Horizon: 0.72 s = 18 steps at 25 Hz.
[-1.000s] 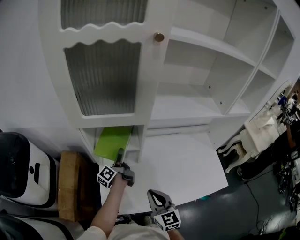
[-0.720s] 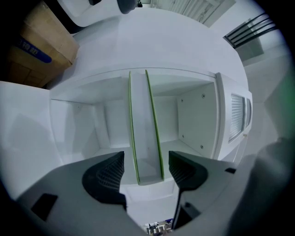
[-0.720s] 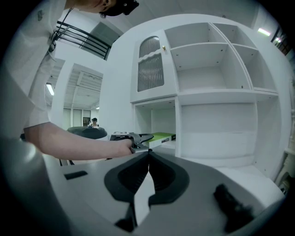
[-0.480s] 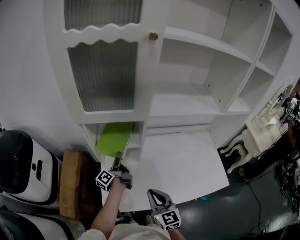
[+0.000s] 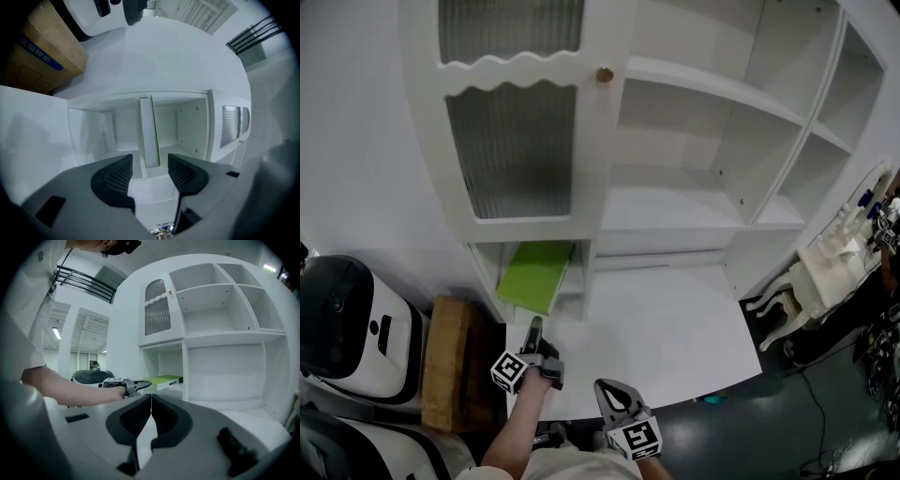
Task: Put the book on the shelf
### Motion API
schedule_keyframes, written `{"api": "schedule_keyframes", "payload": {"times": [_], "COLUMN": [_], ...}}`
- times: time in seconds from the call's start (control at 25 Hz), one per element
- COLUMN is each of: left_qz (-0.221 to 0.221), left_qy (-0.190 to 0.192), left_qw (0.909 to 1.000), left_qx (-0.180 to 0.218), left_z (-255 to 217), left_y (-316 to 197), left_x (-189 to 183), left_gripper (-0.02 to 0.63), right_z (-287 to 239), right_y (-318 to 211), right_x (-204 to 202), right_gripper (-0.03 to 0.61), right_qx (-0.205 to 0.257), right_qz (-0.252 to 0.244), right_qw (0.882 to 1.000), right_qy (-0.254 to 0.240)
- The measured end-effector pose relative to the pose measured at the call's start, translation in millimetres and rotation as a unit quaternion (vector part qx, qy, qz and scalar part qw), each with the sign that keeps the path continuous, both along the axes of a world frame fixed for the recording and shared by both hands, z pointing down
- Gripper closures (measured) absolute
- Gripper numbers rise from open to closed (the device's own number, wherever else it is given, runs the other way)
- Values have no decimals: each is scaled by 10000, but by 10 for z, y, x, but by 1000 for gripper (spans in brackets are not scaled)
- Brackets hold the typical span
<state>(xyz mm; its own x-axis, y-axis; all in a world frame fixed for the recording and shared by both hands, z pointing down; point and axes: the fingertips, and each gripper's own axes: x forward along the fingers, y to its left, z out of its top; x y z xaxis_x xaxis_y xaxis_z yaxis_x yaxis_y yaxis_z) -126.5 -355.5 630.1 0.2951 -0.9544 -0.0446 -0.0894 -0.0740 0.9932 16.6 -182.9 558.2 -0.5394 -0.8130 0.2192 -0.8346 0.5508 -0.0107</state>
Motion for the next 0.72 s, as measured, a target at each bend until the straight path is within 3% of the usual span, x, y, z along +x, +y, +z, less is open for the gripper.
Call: {"api": "schedule_keyframes", "payload": {"times": [0.44, 0.72], "left_qz": [-115, -4], "left_qy": [-160, -362], "left_qw": [9995, 9977], "left_qx": [247, 576], "left_z": [-40, -195], "left_y": [242, 366], "left_x": [-52, 46], "left_gripper": [584, 604], "right_z": [17, 13], "right_y": [80, 123], "right_x": [32, 82], "right_gripper": [565, 565], "right_qx": [-11, -7], "right_qz": [-114, -200], "right_qw": [9999, 9998], "right_qy": [-61, -90]}}
